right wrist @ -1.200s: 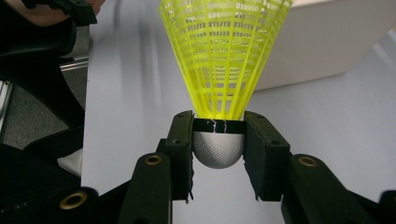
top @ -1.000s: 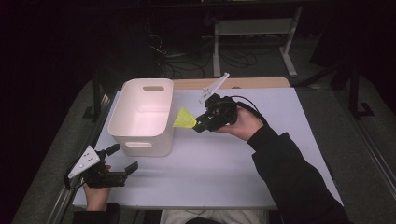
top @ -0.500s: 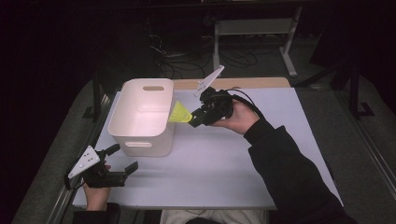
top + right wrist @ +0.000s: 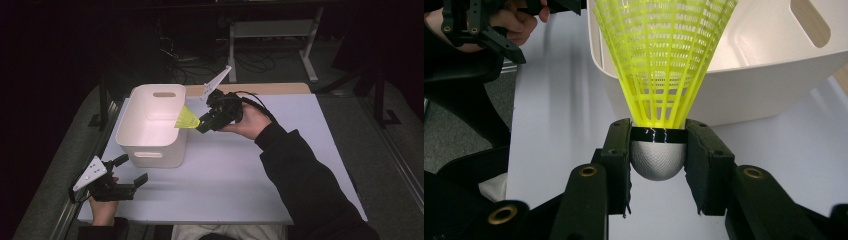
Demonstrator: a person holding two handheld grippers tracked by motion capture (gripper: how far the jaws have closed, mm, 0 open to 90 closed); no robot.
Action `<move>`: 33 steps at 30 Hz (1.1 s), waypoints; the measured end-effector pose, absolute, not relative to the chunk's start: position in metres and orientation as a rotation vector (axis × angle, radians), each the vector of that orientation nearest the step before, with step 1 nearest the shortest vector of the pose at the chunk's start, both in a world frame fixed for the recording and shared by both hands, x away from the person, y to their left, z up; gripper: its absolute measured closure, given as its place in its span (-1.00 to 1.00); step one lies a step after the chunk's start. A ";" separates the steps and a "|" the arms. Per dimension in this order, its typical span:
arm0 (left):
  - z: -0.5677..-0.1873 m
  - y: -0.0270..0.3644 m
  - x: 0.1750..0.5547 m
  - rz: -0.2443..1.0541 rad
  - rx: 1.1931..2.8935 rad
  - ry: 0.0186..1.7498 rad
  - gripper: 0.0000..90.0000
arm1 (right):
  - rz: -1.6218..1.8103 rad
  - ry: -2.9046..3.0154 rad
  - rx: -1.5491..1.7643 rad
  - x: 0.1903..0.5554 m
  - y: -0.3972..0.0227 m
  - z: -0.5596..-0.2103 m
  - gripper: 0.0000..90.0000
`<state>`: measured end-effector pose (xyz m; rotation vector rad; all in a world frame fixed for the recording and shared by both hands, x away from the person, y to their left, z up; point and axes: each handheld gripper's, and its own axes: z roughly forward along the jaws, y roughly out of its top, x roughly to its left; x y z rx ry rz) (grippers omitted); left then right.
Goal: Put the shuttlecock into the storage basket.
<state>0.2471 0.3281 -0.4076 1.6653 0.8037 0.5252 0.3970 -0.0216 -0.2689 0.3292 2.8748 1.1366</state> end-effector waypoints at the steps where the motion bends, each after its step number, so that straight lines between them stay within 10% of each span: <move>1: -0.408 0.328 0.247 0.525 1.665 0.804 -1.00 | 1.135 2.874 0.328 0.398 -0.021 -0.268 0.42; 33: -0.408 0.328 0.248 0.523 1.667 0.808 -1.00 | 1.102 2.895 0.280 0.422 0.019 -0.258 0.42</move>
